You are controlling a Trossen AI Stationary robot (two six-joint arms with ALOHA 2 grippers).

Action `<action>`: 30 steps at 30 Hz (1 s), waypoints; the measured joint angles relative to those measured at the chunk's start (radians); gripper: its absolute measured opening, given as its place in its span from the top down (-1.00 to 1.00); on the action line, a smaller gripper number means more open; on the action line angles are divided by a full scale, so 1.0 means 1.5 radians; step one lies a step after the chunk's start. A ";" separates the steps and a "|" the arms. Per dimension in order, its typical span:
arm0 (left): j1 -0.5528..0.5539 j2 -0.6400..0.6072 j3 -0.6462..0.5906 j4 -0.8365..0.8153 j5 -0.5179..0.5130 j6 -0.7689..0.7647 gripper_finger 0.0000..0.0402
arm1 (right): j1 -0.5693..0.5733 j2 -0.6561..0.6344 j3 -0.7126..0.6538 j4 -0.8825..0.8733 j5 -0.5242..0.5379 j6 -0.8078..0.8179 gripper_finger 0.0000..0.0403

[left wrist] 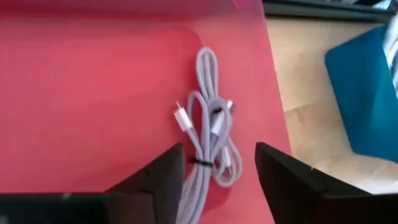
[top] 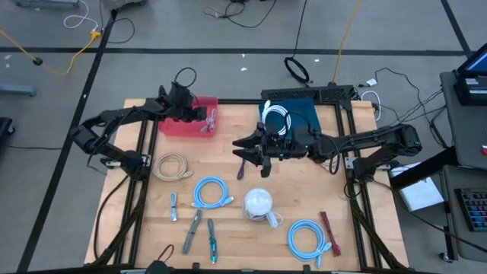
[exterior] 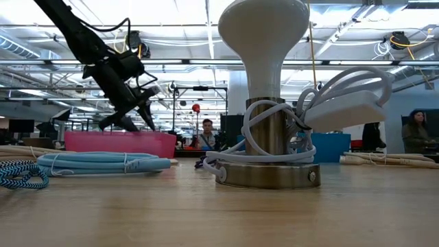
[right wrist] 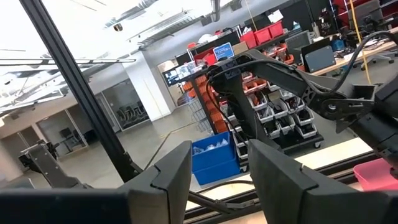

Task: Pick & Place USB Port
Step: Put the violet USB cable into the pink bin

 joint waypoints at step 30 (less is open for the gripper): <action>-0.378 -0.177 0.083 -0.161 0.043 -0.178 0.15 | -0.034 -0.033 -0.001 -0.660 0.072 -0.152 0.28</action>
